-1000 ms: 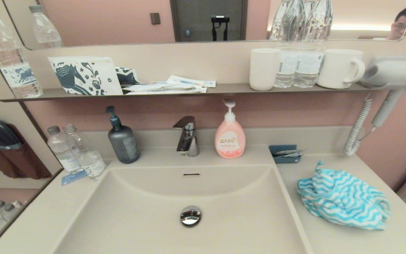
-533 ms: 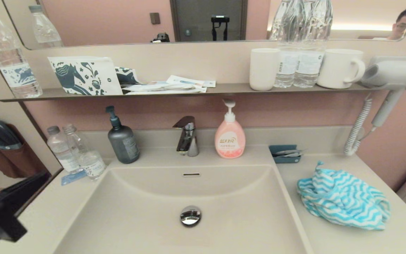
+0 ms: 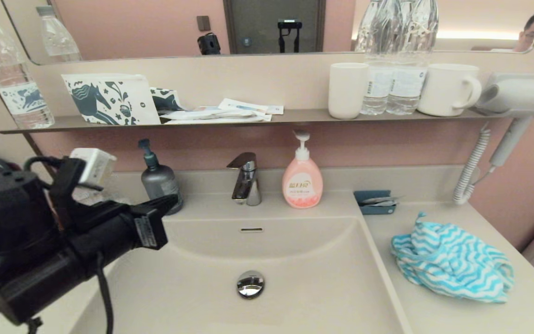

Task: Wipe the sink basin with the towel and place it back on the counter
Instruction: Turn on the faucet

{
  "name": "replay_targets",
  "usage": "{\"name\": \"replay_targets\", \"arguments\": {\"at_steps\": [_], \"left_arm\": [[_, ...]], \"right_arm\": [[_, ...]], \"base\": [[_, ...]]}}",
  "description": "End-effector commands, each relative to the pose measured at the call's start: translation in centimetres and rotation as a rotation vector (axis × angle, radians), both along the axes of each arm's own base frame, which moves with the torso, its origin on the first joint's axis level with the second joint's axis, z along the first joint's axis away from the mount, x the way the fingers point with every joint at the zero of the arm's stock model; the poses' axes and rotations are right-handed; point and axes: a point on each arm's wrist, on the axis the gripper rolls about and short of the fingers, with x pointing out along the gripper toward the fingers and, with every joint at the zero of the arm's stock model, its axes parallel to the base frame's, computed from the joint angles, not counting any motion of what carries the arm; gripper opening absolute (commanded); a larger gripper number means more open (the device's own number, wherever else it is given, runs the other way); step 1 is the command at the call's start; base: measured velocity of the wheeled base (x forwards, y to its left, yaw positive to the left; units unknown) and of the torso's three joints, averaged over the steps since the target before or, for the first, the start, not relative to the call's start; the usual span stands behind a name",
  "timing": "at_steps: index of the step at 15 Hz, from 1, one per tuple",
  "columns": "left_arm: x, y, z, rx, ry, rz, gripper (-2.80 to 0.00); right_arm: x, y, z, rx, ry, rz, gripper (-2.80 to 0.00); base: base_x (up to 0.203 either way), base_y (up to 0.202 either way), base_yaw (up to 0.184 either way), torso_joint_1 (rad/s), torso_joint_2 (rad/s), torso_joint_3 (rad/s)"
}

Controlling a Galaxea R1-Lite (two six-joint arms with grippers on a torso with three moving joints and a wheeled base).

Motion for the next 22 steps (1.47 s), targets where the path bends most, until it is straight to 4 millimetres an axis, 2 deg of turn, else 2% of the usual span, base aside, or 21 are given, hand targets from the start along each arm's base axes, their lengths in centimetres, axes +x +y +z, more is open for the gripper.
{"name": "replay_targets", "arguments": {"at_steps": [1,5,11,12,15,22], "left_arm": [[2.1,-2.1,-1.8,0.039,0.069,-0.029,-2.80],[5.2,-4.7,-3.1,0.058,0.084,-0.034,-2.80],[8.6,-6.8,-4.1,0.068,0.032,-0.005,-2.80],[9.2,-7.2,-3.8,0.062,0.016,0.005,-2.80],[10.2,-7.5,-2.6,0.076,-0.040,0.011,-2.80],[12.3,-8.0,-3.5,0.115,-0.046,0.022,-2.80]], "right_arm": [[0.0,0.0,0.0,-0.001,0.001,0.001,-2.80],[0.0,0.0,0.0,0.000,0.001,0.000,-2.80],[0.0,0.0,0.0,-0.001,0.001,0.001,-2.80],[0.0,0.0,0.0,0.001,0.001,0.001,-2.80],[0.0,0.0,0.0,0.000,0.001,0.001,-2.80],[0.0,0.0,0.0,-0.001,0.001,0.001,-2.80]], "base": [[0.000,0.000,0.000,0.000,0.00,0.000],[0.000,0.000,0.000,0.000,0.00,0.000],[0.000,0.000,0.000,0.000,0.00,0.000],[0.000,0.000,0.000,0.000,0.00,0.000],[0.000,0.000,0.000,0.000,0.00,0.000],[0.000,0.000,0.000,0.000,0.00,0.000]]}}
